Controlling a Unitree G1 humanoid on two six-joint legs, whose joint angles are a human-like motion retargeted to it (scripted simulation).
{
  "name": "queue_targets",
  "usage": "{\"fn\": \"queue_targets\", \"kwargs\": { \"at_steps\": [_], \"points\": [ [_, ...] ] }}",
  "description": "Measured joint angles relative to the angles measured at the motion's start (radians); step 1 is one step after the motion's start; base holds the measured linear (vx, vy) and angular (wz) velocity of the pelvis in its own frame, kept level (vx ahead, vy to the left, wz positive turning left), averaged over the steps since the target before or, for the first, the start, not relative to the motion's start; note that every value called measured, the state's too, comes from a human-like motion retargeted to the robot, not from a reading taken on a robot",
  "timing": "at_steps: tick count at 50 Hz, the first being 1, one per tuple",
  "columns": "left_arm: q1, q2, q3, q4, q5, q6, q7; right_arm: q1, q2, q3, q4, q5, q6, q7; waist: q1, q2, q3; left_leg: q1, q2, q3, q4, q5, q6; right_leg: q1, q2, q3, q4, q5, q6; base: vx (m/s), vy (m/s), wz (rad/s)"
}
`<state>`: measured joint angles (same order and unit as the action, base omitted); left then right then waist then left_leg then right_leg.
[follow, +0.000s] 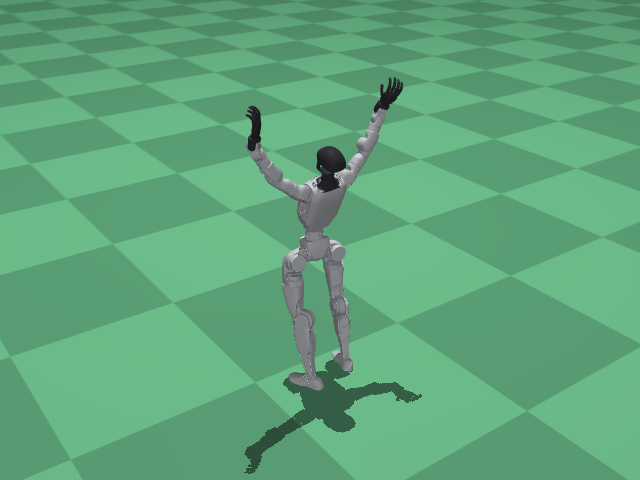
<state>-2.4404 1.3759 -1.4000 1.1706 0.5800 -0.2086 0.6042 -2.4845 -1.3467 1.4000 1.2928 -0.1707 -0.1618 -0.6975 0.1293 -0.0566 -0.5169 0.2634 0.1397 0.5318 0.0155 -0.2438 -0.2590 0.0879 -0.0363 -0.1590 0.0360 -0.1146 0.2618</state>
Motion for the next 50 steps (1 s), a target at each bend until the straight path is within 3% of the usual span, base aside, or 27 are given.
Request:
{"fn": "queue_targets", "kwargs": {
  "at_steps": [5,13,21,26,28,30,32,34,38,44,50],
  "points": [
    [0.013,0.104,0.0,0.062,-0.1,0.027,0.022,-0.003,-0.065,0.0,0.038,0.078,-0.008,-0.034,-0.008,0.012,-0.002,0.015,-0.004,-0.006,0.001,0.001,0.0,0.021,-0.005,-0.005,-0.002,-0.011,0.0,0.03,0.0,0.03],
    [0.051,0.257,0.0,0.083,-0.329,0.029,0.054,-0.04,-0.14,0.0,0.015,0.324,-0.145,-0.191,0.002,0.037,-0.003,0.038,-0.008,-0.008,0.002,0.004,0.0,0.049,-0.012,-0.011,-0.005,-0.019,0.0,0.06,0.01,0.03],
    [0.1,0.439,0.003,0.047,-0.625,0.022,0.178,-0.091,-0.178,0.0,0.108,0.673,-0.122,-0.099,0.001,0.073,-0.003,0.048,-0.018,-0.012,-0.003,0.012,0.012,0.058,-0.024,-0.015,-0.004,-0.02,0.0,0.01,0.0,0.0],
    [0.182,0.54,0.054,0.104,-0.838,0.093,0.291,-0.093,-0.22,0.0,0.118,0.878,-0.125,-0.093,0.003,0.087,-0.002,0.034,-0.027,-0.018,-0.009,0.014,0.036,0.045,-0.032,-0.017,-0.008,-0.019,0.0,0.0,0.0,0.0],
    [0.353,0.645,0.223,0.096,-0.917,0.13,0.28,-0.102,-0.222,0.0,0.113,0.948,-0.12,-0.103,-0.017,0.107,0.001,0.011,-0.031,-0.023,-0.013,0.016,0.044,0.022,-0.037,-0.021,-0.005,-0.019,0.0,0.0,0.0,0.0],
    [0.677,0.823,0.58,0.085,-0.982,0.172,0.208,-0.16,-0.213,0.0,0.134,1.017,-0.099,-0.098,-0.076,0.129,0.052,-0.005,-0.034,-0.026,-0.014,0.015,0.05,0.006,-0.041,-0.024,-0.001,-0.022,0.0,0.0,0.0,0.0],
    [1.006,0.876,0.937,0.155,-1.014,0.21,0.144,-0.169,-0.26,0.0,0.171,1.076,-0.083,-0.088,-0.114,0.091,0.091,-0.002,-0.036,-0.032,-0.014,0.013,0.054,0.011,-0.045,-0.031,0.002,-0.027,0.0,0.0,0.01,0.09],
    [1.211,0.876,1.147,0.208,-1.026,0.222,0.134,-0.13,-0.324,0.0,0.18,1.113,-0.083,-0.098,-0.114,0.05,0.097,-0.001,-0.038,-0.035,-0.016,0.011,0.058,0.014,-0.048,-0.034,0.002,-0.028,0.0,0.0,0.0,0.0],
    [1.37,0.876,1.303,0.247,-1.042,0.234,0.165,-0.059,-0.419,0.0,0.181,1.152,-0.074,-0.119,-0.102,0.005,0.098,-0.008,-0.042,-0.039,-0.017,0.01,0.065,0.009,-0.052,-0.039,0.0,-0.027,0.0,0.0,0.0,0.0],
    [1.508,0.876,1.427,0.278,-1.018,0.239,0.183,0.04,-0.526,-0.001,0.196,1.112,-0.017,-0.089,-0.092,-0.042,0.094,-0.031,-0.042,-0.042,-0.017,0.011,0.061,-0.009,-0.051,-0.048,-0.004,-0.021,0.0,-0.01,0.0,0.02],
    [1.63,0.876,1.52,0.297,-0.941,0.192,0.112,0.058,-0.526,-0.066,0.182,1.062,0.0,-0.061,-0.1,-0.059,0.095,-0.07,-0.036,-0.049,-0.016,0.018,0.051,-0.04,-0.045,-0.06,-0.011,-0.005,0.0,-0.08,-0.02,0.09]
  ]
}}
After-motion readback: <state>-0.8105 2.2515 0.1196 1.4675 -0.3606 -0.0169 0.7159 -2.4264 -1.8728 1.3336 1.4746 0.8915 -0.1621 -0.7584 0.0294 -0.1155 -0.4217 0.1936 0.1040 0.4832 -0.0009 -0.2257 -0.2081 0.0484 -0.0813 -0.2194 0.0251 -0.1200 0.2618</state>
